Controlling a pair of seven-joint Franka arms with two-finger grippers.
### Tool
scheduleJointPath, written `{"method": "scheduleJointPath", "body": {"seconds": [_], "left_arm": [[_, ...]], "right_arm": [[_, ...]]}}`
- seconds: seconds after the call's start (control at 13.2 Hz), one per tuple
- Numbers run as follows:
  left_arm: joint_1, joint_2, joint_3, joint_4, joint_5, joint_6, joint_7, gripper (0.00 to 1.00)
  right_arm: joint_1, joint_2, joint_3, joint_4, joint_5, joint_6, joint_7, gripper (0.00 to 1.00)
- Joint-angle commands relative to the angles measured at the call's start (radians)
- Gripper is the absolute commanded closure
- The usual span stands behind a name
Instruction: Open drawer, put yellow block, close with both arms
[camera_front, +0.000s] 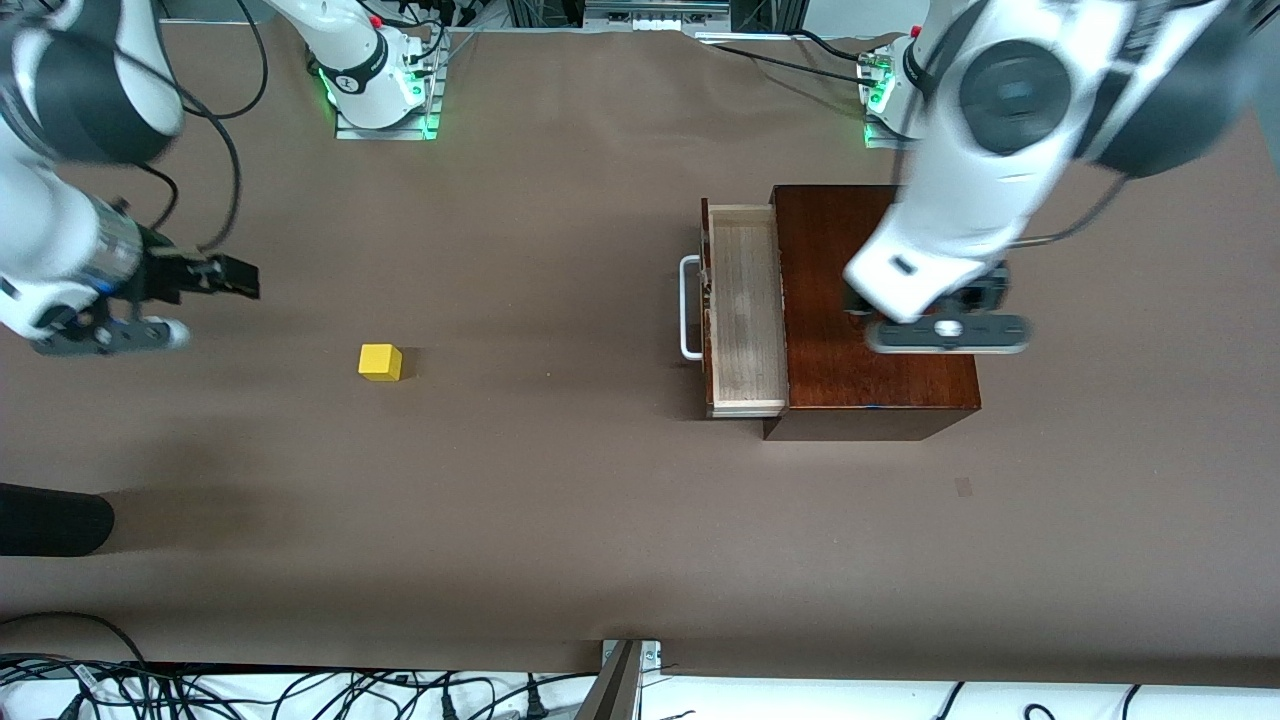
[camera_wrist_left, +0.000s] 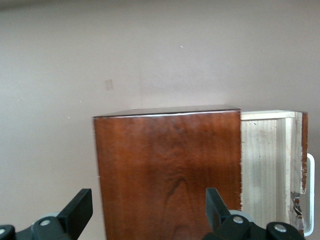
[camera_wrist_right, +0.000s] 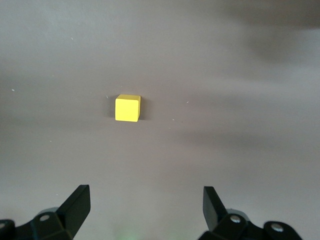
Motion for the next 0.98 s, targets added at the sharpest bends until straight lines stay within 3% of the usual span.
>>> {"method": "scheduleJointPath", "body": {"seconds": [0.0,0.15,0.3,0.45,0.53,0.68,0.91], "left_arm": [[0.106,-0.071,-0.012,-0.013,-0.071,-0.058,0.101,0.00],[0.149,-0.096,0.000,-0.013,-0.072,-0.101,0.203,0.00],[0.197,-0.143,0.007,-0.088,-0.121,-0.049,0.245,0.00],[0.179,-0.278,0.113,-0.301,-0.140,0.115,0.245,0.00],[0.179,-0.338,0.131,-0.397,-0.161,0.164,0.251,0.00],[0.180,-0.405,0.169,-0.484,-0.180,0.177,0.337,0.00],[0.199,-0.384,0.169,-0.466,-0.163,0.165,0.386,0.00]], "right_arm": [[0.020,0.044,0.007,-0.057,-0.003,0.111,0.004,0.00],[0.020,0.045,0.009,-0.186,0.012,0.280,0.057,0.00],[0.020,0.059,0.009,-0.281,0.016,0.412,0.067,0.00],[0.021,0.102,0.010,-0.306,0.051,0.484,0.070,0.00],[0.023,0.125,0.010,-0.318,0.074,0.526,0.070,0.00],[0.040,0.147,0.010,-0.393,0.078,0.669,0.073,0.00],[0.075,0.162,0.010,-0.470,0.078,0.808,0.125,0.00]]}}
